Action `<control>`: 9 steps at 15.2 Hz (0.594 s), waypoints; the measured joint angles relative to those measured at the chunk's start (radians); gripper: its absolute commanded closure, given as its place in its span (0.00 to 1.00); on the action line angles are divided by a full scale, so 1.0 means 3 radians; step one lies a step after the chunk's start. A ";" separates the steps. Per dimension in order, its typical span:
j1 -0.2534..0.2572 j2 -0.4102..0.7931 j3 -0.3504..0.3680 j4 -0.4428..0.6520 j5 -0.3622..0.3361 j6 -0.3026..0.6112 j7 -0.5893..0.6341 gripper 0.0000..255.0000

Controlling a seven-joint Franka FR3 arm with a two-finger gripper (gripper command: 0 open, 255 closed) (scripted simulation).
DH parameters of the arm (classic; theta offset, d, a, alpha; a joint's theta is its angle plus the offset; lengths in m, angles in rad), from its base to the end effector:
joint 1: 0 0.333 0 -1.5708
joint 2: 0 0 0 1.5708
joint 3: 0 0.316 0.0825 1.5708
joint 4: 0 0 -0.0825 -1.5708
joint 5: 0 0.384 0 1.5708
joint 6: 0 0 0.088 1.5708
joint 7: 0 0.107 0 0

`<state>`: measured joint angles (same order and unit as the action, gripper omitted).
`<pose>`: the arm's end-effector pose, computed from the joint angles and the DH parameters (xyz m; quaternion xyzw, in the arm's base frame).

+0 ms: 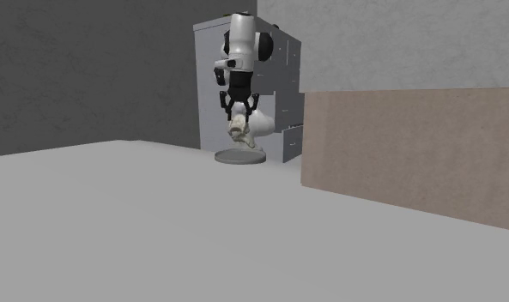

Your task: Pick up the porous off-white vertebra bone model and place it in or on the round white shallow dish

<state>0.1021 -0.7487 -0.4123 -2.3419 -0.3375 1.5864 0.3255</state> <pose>0.3016 -0.1665 0.5600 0.9666 -0.2535 -0.0218 0.0318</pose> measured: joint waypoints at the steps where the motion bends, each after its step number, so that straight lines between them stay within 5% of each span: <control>1: -0.0015 -0.0052 0.0009 -0.0075 -0.0011 0.0019 0.0016 1.00; 9: -0.0054 -0.0129 -0.0052 -0.0457 -0.0092 0.0330 0.0078 1.00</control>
<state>0.0860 -0.7873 -0.4278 -2.4789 -0.3652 1.6855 0.3490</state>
